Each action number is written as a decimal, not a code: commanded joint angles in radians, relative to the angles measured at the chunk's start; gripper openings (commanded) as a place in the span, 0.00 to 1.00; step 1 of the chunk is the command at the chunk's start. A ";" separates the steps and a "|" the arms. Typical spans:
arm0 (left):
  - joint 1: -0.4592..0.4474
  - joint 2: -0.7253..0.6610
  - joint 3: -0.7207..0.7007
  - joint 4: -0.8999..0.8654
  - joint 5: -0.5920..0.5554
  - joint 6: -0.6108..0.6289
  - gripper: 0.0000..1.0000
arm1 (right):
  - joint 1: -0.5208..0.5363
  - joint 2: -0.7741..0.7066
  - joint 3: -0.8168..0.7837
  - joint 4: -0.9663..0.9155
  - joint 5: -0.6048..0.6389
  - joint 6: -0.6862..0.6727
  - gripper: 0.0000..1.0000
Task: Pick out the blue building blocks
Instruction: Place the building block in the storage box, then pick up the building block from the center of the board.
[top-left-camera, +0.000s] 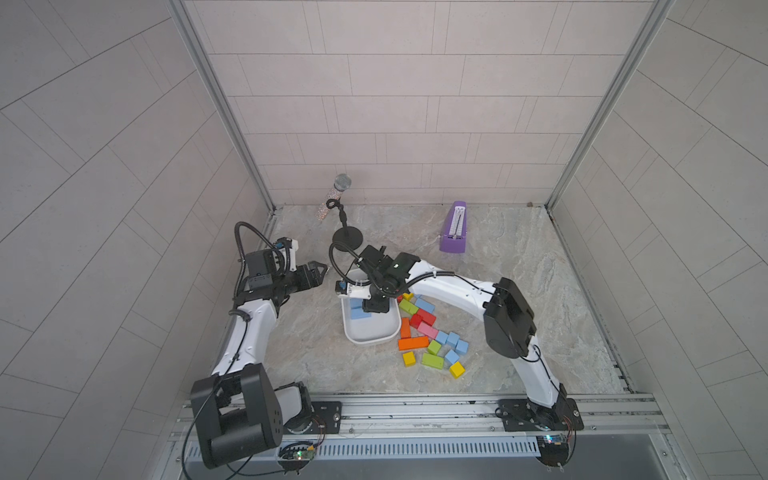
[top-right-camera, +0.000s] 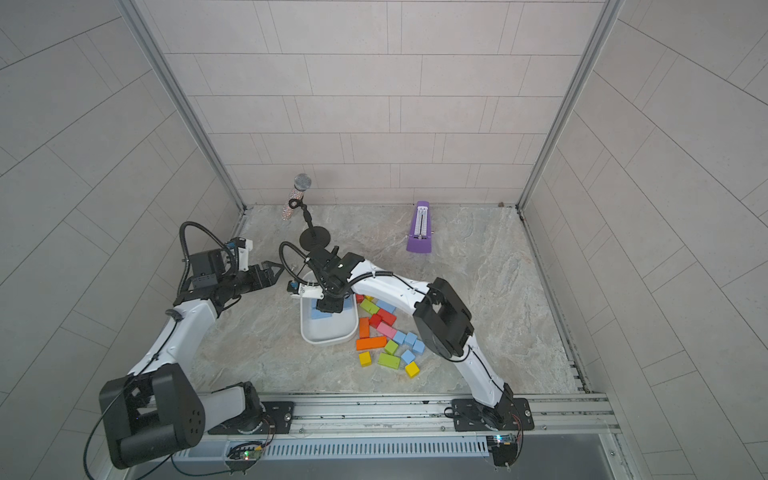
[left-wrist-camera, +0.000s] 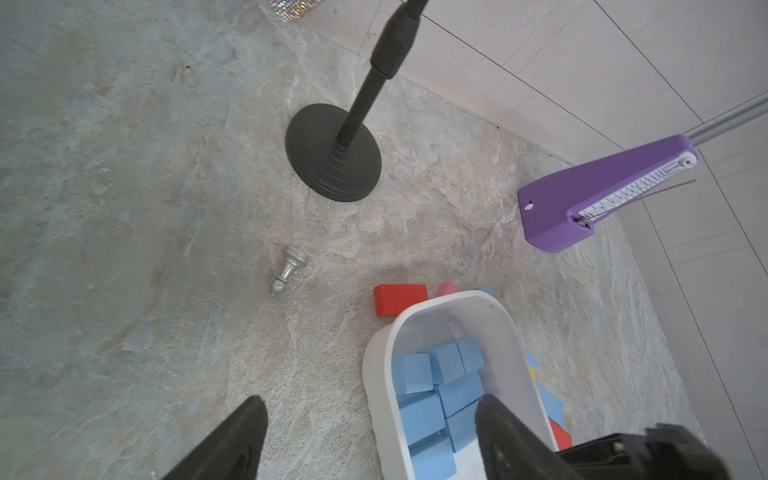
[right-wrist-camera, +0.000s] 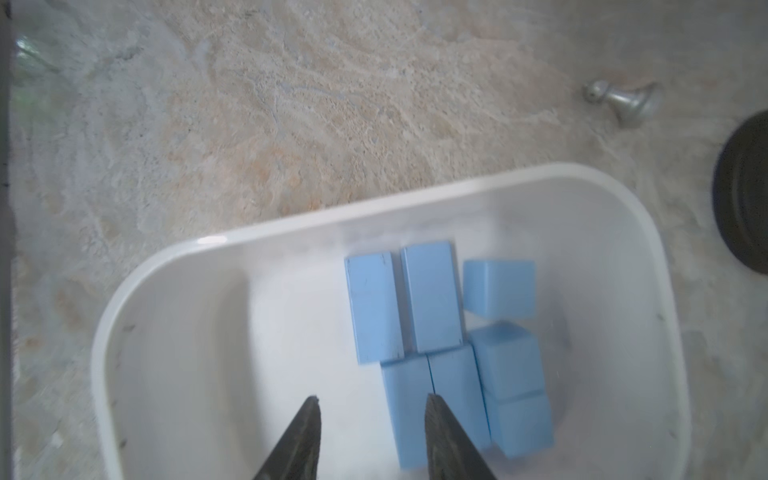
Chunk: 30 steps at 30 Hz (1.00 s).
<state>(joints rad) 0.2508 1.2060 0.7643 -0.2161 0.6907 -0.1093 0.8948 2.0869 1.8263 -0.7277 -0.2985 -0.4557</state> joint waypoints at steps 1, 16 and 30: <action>-0.061 -0.021 -0.001 -0.027 0.009 0.081 0.83 | -0.056 -0.156 -0.159 0.093 -0.028 0.136 0.43; -0.564 0.248 0.369 -0.439 -0.386 0.750 0.80 | -0.493 -0.654 -0.858 0.404 -0.274 0.441 0.41; -0.784 0.951 1.146 -0.856 -0.641 1.086 0.80 | -0.542 -0.821 -1.074 0.491 -0.237 0.488 0.41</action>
<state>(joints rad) -0.5179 2.0884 1.8038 -0.9085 0.1204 0.8982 0.3588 1.2980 0.7723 -0.2695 -0.5522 0.0071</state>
